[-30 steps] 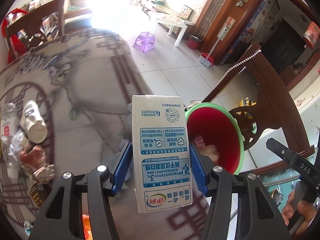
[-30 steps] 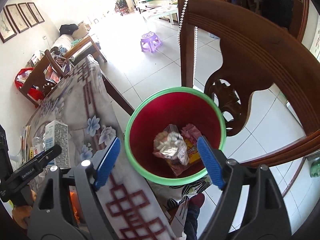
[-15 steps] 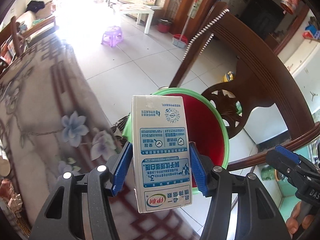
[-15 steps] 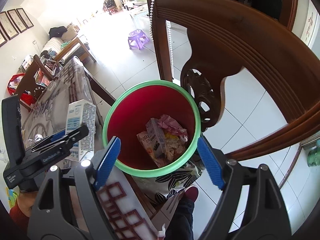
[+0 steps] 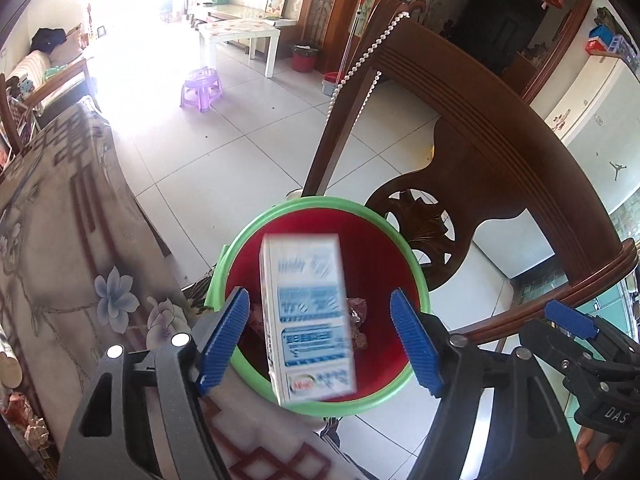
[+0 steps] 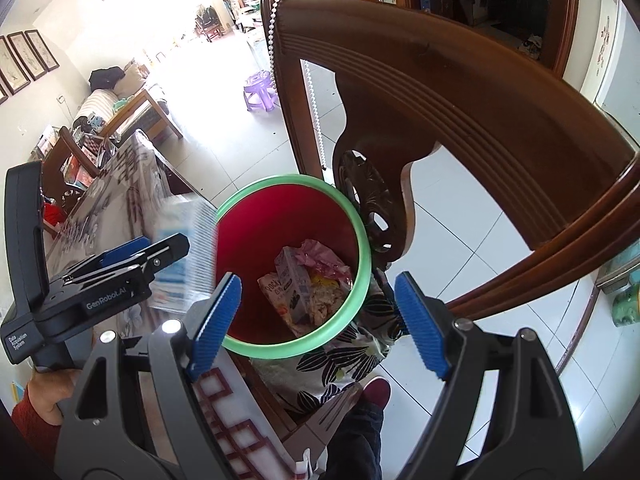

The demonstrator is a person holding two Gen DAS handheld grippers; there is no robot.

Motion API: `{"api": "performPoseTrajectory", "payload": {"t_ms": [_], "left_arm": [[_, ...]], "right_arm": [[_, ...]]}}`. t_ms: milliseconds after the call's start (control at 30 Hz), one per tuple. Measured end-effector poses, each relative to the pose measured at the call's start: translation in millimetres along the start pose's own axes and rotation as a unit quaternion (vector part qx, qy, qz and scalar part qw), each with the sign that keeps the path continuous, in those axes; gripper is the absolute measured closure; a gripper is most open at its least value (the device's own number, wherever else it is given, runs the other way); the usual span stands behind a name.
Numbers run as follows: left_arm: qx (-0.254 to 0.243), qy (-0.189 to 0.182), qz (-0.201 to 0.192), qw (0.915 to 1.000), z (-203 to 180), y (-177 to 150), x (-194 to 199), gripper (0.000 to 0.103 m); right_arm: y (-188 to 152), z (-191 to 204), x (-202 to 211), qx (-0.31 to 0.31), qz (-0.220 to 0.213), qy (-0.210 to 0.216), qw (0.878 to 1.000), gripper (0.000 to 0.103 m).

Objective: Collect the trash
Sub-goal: 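Open the right tool to drop the crumpled paper into the bin while the left tool drops the milk carton, then grasp the grey-blue wrapper with the left tool while the right tool grasps red crumpled paper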

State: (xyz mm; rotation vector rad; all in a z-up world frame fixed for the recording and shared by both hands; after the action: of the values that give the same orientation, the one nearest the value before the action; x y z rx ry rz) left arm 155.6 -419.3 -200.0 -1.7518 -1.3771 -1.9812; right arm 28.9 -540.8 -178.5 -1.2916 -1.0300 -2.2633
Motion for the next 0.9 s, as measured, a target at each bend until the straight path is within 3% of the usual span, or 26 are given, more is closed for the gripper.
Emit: {"api": "performPoseTrajectory", "payload": {"t_ms": [267, 533, 733, 900], "left_arm": [[0.050, 0.007, -0.022, 0.9985, 16, -24, 35, 0.033], [0.087, 0.044, -0.041, 0.9944, 75, -79, 90, 0.033], [0.149, 0.079, -0.053, 0.9843, 141, -135, 133, 0.033], [0.212, 0.122, -0.041, 0.9687, 194, -205, 165, 0.033]], "right_arm": [[-3, 9, -1, 0.016, 0.002, 0.004, 1.000, 0.026], [-27, 49, 0, 0.036, -0.001, -0.003, 0.999, 0.026], [-77, 115, -6, 0.083, 0.029, 0.020, 0.996, 0.024], [-125, 177, -9, 0.146, 0.058, 0.053, 0.986, 0.024]]}}
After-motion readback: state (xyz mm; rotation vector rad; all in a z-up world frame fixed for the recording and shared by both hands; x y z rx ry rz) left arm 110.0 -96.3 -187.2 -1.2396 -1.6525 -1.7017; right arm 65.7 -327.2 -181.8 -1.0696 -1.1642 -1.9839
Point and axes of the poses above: each gripper's, at about its wrist camera, not at the fingertips, and x roughly against the way its jaws point, z to its left, y to its top, the point moved 5 cm from there along -x, roughly the way its jaws point, and after that the axes turned 11 degrees about -x, right-handed, at the moved point
